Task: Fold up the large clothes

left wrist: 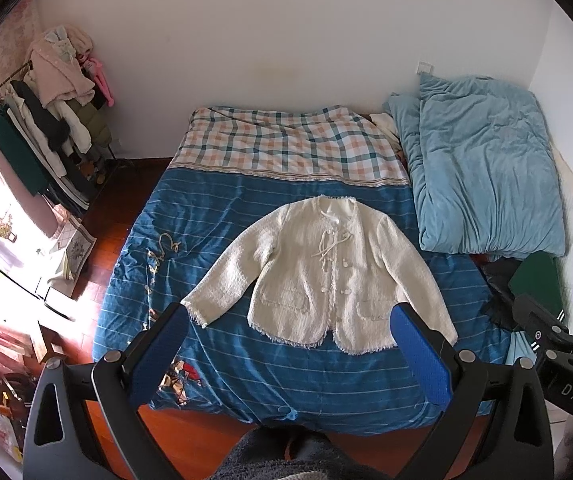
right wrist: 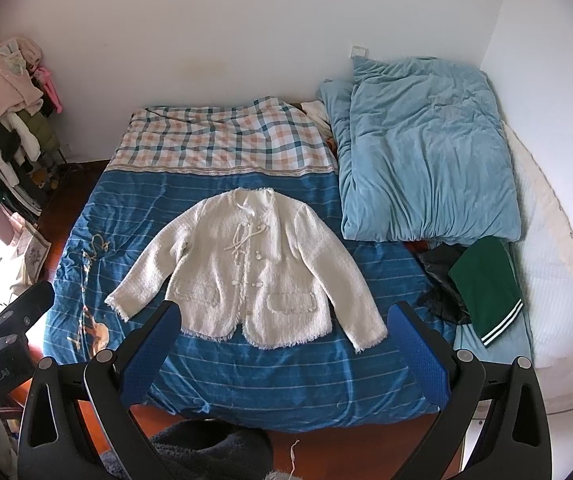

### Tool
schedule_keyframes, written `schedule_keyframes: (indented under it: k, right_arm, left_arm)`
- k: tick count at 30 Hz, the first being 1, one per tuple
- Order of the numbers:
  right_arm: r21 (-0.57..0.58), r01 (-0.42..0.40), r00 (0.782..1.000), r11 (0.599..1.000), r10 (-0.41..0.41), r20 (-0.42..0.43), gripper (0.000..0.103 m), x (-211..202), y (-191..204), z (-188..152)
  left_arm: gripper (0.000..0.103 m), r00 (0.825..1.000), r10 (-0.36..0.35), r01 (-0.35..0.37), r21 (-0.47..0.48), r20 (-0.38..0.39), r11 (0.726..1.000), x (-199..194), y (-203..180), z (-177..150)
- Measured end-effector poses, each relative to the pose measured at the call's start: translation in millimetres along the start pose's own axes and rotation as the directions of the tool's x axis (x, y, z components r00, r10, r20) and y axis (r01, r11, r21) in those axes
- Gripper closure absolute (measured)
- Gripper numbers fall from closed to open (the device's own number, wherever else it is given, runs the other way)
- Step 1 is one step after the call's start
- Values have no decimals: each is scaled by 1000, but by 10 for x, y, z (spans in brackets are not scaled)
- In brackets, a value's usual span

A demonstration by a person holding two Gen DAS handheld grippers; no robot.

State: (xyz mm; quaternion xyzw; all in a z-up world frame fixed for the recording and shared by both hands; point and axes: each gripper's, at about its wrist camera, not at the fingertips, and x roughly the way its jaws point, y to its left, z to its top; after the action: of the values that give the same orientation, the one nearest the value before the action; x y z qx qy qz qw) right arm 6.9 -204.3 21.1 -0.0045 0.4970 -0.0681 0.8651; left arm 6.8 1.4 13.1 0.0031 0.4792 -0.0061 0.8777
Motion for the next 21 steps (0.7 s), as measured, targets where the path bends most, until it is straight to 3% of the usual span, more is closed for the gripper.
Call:
schedule_keyframes:
  k: [21]
  right_arm:
    - [2, -2, 1000, 1000, 2, 9, 0, -51, 62, 27]
  left_arm:
    - [0, 1000, -3, 3, 0, 5, 1000, -41, -33, 39]
